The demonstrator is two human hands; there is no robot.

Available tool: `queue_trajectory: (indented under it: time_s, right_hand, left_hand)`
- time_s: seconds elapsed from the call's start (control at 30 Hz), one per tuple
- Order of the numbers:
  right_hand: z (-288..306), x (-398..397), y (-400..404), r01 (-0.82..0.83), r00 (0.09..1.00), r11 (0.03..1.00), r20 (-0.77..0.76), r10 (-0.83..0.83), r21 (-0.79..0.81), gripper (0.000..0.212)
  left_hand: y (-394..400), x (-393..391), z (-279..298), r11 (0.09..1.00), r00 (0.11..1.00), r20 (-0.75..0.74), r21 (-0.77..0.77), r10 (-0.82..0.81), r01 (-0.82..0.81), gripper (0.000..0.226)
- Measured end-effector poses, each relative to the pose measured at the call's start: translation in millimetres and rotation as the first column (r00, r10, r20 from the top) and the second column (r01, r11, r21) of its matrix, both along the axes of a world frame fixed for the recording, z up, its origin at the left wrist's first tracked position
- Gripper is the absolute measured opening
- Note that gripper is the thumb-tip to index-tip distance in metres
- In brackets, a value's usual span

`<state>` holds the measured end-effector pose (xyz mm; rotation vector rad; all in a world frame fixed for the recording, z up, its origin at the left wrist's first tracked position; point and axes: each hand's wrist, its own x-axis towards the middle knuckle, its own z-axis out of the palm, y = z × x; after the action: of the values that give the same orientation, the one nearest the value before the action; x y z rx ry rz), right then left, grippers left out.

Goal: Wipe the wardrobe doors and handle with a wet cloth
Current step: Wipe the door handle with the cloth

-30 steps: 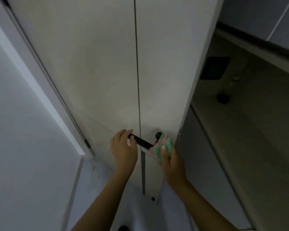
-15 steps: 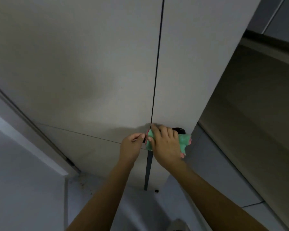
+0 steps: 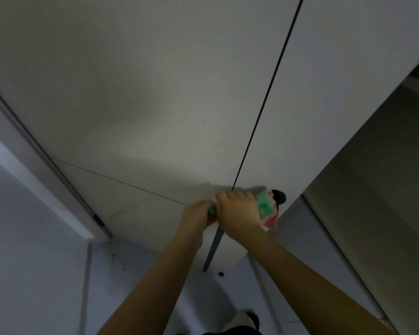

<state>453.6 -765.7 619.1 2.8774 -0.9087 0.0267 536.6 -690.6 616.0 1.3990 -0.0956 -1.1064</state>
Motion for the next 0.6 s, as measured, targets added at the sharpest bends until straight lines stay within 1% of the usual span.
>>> queue_trajectory:
  time_s: [0.07, 0.1, 0.17, 0.23, 0.27, 0.33, 0.4, 0.43, 0.53, 0.6]
  right_hand:
    - [5.1, 5.4, -3.3, -0.058, 0.995, 0.998, -0.075, 0.059, 0.019, 0.025]
    - [5.2, 2.4, -7.0, -0.077, 0.993, 0.997, -0.085, 0.079, 0.025, 0.028]
    - [3.6, -4.4, -12.7, -0.060, 0.998, 0.997, -0.020, 0.061, 0.049, 0.034]
    - [2.3, -3.3, -11.3, 0.001, 0.999, 0.999, 0.035, -0.003, 0.042, 0.038]
    - [2.9, 1.4, -10.8, 0.045, 0.999, 0.998, 0.010, -0.046, 0.040, 0.037]
    - [6.1, 8.9, -10.2, 0.087, 0.991, 0.995, -0.102, -0.081, 0.051, 0.029]
    - [7.6, 12.4, -12.2, 0.025, 0.980, 0.997, -0.197, -0.010, 0.074, 0.016]
    - [7.5, 11.6, -15.0, -0.011, 0.981, 0.996, -0.190, 0.028, 0.085, 0.015]
    - [9.1, 6.3, -22.1, -0.060, 0.991, 0.983, -0.105, 0.079, 0.173, 0.023]
    - [12.4, 4.2, -18.1, -0.018, 0.996, 0.969, -0.075, 0.038, 0.245, 0.023]
  left_hand:
    - [-0.9, 1.8, 3.9, 0.998, 0.999, -0.035, 0.065, 0.025, -0.022, 0.018]
    - [-1.4, 2.7, 3.1, 0.995, 1.000, -0.017, 0.102, 0.007, -0.006, 0.018]
    - [-0.9, 3.8, 1.0, 0.991, 0.999, 0.042, 0.134, -0.019, 0.013, 0.016]
    - [0.4, 6.0, -0.7, 0.992, 0.998, 0.069, 0.126, 0.005, -0.014, 0.014]
    - [1.6, 7.1, -0.9, 0.993, 0.998, 0.068, 0.114, 0.017, -0.024, 0.015]
    - [2.7, 6.4, 1.7, 0.995, 0.998, 0.063, 0.101, 0.022, -0.028, 0.015]
    - [2.8, 4.2, 5.1, 0.996, 0.997, 0.077, 0.092, -0.007, 0.000, 0.015]
    - [2.6, 2.8, 6.0, 0.996, 0.996, 0.082, 0.086, -0.019, 0.012, 0.016]
    - [1.8, 0.5, 5.2, 0.997, 0.997, 0.074, 0.069, -0.030, 0.025, 0.019]
    - [2.2, 0.9, 5.3, 0.998, 0.998, 0.063, 0.059, -0.013, 0.010, 0.018]
